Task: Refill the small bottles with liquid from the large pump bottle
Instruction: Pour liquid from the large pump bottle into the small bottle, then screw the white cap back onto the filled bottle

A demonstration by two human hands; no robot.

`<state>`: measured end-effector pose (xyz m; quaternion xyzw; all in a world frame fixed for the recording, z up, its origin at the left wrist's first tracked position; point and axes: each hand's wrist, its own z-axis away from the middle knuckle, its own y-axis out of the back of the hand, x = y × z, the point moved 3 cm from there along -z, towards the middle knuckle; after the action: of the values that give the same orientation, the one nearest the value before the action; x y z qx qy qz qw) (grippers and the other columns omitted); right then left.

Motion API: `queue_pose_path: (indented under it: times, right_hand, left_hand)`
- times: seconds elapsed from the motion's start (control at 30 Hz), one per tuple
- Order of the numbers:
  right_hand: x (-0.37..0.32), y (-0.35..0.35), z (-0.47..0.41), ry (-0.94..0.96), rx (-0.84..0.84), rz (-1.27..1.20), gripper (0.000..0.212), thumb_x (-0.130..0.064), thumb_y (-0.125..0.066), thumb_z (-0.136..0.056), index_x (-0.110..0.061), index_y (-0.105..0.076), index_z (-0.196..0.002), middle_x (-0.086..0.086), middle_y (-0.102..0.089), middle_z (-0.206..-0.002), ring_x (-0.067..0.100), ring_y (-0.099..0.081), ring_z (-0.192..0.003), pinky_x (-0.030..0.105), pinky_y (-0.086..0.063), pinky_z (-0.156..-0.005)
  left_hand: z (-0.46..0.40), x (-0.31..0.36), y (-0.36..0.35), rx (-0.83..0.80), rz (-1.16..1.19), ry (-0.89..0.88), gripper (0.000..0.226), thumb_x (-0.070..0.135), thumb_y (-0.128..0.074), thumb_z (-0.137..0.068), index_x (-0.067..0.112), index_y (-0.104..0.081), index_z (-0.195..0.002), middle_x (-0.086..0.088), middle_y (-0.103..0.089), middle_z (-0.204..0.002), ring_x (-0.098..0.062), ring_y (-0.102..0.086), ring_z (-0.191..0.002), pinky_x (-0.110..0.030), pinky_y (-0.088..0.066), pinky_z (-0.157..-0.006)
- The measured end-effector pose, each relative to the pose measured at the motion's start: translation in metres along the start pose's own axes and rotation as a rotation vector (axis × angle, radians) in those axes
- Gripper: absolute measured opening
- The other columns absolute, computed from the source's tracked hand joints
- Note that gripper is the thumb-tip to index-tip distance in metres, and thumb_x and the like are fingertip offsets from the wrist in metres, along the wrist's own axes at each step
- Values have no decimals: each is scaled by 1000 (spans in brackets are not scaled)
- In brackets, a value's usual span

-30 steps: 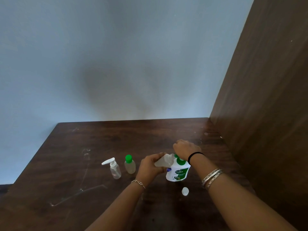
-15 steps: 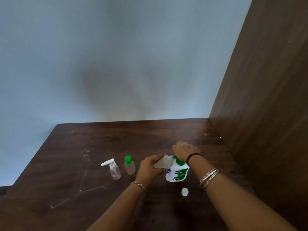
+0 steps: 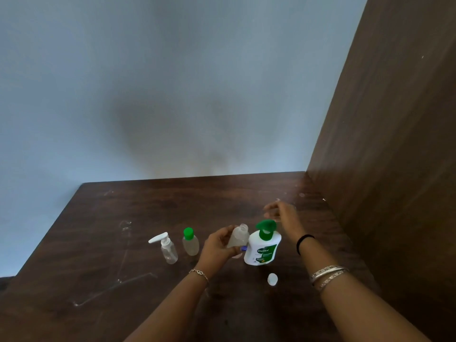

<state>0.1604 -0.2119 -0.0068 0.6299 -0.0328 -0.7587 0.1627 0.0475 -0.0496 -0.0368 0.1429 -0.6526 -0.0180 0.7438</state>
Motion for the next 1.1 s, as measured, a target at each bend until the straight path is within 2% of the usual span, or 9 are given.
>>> queue_pose_path:
  times: [0.07,0.17,0.27,0.4,0.57,0.7,0.8,0.93,1.1]
  right_hand:
    - [13,14,5,10,122,-38,38,-12,-31,-101,6,-63,-89,12,-62,-77,18,-56,-69,19,-48,-63]
    - [43,26,15,2,207,146,23,-12,-44,-95,-9,-64,-83,7,-64,-76,25,-60,-74,35,-51,-72]
    - [72,29,28,-76,171,273,24,-11,-51,-89,-25,-54,-70,5,-66,-76,25,-63,-71,38,-50,-74]
    - [95,28,45,-143,95,320,17,-13,-56,-87,-22,-56,-72,9,-68,-77,22,-61,-64,35,-48,-64]
    - [103,15,69,-103,-22,452,1,-15,-60,-84,-16,-61,-84,-1,-62,-79,21,-63,-82,38,-52,-77]
    - [107,3,82,-7,-97,575,25,-18,-68,-79,-14,-64,-103,-2,-60,-94,16,-58,-95,22,-43,-79]
    - [110,-6,87,60,-150,658,41,-22,-71,-78,-19,-59,-117,1,-55,-116,17,-54,-108,27,-45,-92]
    - [110,-11,90,114,-153,782,30,-18,-63,-83,-23,-62,-112,1,-55,-121,19,-52,-115,29,-44,-98]
    - [91,-6,98,125,-116,698,27,-17,-61,-86,-17,-66,-112,7,-61,-115,20,-58,-106,23,-43,-88]
  left_hand:
    - [0,-3,1,7,32,6,58,6,-79,-64,9,-56,-117,-8,-64,-113,-20,-61,-106,-39,-48,-97]
    - [2,-5,1,19,32,-10,51,6,-79,-63,21,-57,-107,-3,-65,-107,-19,-62,-102,-39,-50,-94]
    - [5,-9,3,48,31,-9,50,4,-80,-62,29,-57,-99,2,-66,-101,-18,-62,-99,-38,-51,-93]
    - [13,-16,0,53,23,9,50,2,-80,-62,32,-57,-95,5,-66,-97,-17,-63,-97,-35,-51,-91]
    - [30,-25,-10,26,-2,44,51,6,-80,-62,23,-58,-104,1,-66,-104,-17,-62,-101,-33,-51,-92]
    - [42,-25,-18,8,-5,57,53,3,-79,-63,21,-57,-107,0,-65,-107,-16,-62,-101,-31,-50,-93]
    - [48,-27,-21,2,-15,71,57,2,-78,-64,14,-57,-116,0,-63,-109,-15,-61,-103,-29,-48,-93]
    - [56,-32,-21,15,7,108,60,1,-77,-64,12,-56,-118,-4,-64,-113,-18,-61,-106,-33,-48,-97]
    - [61,-34,-17,33,10,112,57,0,-77,-64,15,-57,-116,-2,-64,-110,-16,-61,-105,-31,-49,-94]
